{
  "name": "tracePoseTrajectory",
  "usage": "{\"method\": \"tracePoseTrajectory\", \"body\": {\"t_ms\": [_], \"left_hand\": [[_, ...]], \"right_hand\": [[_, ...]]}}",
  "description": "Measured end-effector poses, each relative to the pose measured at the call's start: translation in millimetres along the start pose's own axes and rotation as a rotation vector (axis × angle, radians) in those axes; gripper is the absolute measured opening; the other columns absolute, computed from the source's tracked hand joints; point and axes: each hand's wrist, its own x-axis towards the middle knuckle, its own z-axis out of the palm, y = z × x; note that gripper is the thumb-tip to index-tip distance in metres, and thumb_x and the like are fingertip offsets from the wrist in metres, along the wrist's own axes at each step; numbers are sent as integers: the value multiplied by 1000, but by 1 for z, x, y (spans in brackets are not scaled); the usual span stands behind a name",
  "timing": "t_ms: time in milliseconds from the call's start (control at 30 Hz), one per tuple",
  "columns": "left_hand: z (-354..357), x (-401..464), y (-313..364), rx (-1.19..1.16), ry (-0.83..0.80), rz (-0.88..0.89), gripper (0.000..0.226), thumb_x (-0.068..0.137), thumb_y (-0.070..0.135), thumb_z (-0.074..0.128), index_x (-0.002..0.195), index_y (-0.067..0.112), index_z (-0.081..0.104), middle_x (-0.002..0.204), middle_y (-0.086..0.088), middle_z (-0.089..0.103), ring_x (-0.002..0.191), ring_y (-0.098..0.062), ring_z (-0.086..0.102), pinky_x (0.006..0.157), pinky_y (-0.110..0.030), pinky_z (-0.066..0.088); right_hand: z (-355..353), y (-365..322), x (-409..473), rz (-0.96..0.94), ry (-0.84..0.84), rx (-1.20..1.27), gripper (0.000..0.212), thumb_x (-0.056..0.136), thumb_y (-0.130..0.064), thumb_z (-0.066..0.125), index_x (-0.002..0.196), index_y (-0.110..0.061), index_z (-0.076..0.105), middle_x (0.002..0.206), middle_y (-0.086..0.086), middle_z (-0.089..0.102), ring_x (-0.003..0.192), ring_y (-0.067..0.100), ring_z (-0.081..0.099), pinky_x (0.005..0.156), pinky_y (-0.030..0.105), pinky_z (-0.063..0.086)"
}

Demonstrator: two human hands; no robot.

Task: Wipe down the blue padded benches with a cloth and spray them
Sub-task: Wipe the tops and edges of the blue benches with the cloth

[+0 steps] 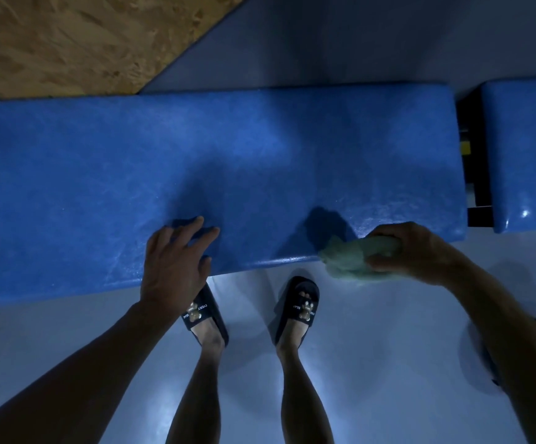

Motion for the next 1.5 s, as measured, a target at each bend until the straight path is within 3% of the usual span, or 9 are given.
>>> {"method": "tracePoseTrajectory", "body": {"t_ms": [133, 233, 367, 500, 600, 700, 867, 1300, 1500], "left_hand": [[2, -1, -2, -7, 24, 10, 46, 84, 31, 65, 130, 29, 61, 142, 2, 54, 103, -28, 51, 91, -39, 39], [3, -1, -2, -18, 16, 9, 47, 84, 35, 58, 131, 29, 61, 142, 2, 53, 105, -28, 51, 92, -39, 38], [2, -1, -3, -43, 29, 17, 47, 83, 34, 60, 130, 28, 62, 142, 1, 54, 104, -29, 52, 91, -39, 38], [3, -1, -4, -47, 12, 18, 48, 83, 34, 60, 131, 29, 61, 143, 2, 53, 104, -27, 51, 91, -37, 37], [5, -1, -5, -56, 7, 14, 48, 84, 34, 60, 132, 29, 60, 144, 2, 52, 103, -26, 51, 92, -37, 37], [6, -3, -6, -88, 30, 14, 48, 84, 32, 63, 132, 27, 60, 144, 1, 52, 103, -27, 52, 92, -39, 39], [6, -3, -7, -81, 11, 17, 48, 84, 32, 64, 132, 27, 60, 144, 0, 52, 103, -27, 52, 91, -39, 40], [2, -1, -3, -68, -42, -12, 48, 84, 34, 60, 132, 29, 60, 145, 1, 51, 105, -27, 50, 88, -39, 42], [2, -1, -1, -72, -33, -18, 52, 82, 27, 74, 132, 27, 61, 144, -1, 52, 108, -29, 49, 89, -41, 41]], "right_hand": [[-16, 8, 27, 206, -103, -258, 26, 69, -27, 80, 91, -26, 67, 96, 5, 68, 83, 19, 63, 68, 29, 47], [-6, -12, 50, 288, 91, -262, 39, 69, -30, 77, 103, -13, 66, 107, 14, 67, 96, 33, 64, 70, 29, 44], [32, -52, 68, 188, 411, -52, 37, 75, -28, 73, 108, -12, 65, 111, 15, 62, 107, 37, 57, 79, 35, 42], [51, -46, 71, 100, 413, 4, 61, 71, -45, 75, 124, -25, 55, 132, 2, 45, 122, 31, 41, 99, 47, 35], [42, -35, 71, 20, 315, 67, 82, 64, -38, 86, 135, -25, 48, 131, 3, 45, 114, 25, 47, 91, 32, 39], [39, -30, 75, -7, 363, 23, 62, 73, -33, 81, 128, -19, 55, 118, 7, 55, 104, 26, 57, 79, 26, 37], [42, -41, 76, 68, 477, 102, 42, 76, -47, 77, 102, -16, 65, 97, 5, 69, 90, 26, 64, 73, 34, 49], [115, -81, 52, -60, 461, -36, 57, 64, -31, 83, 111, -14, 57, 110, 10, 50, 99, 35, 49, 72, 42, 50], [81, -54, 52, -9, 414, 90, 40, 68, -46, 80, 94, -21, 63, 88, 5, 69, 83, 30, 66, 67, 38, 53]]}}
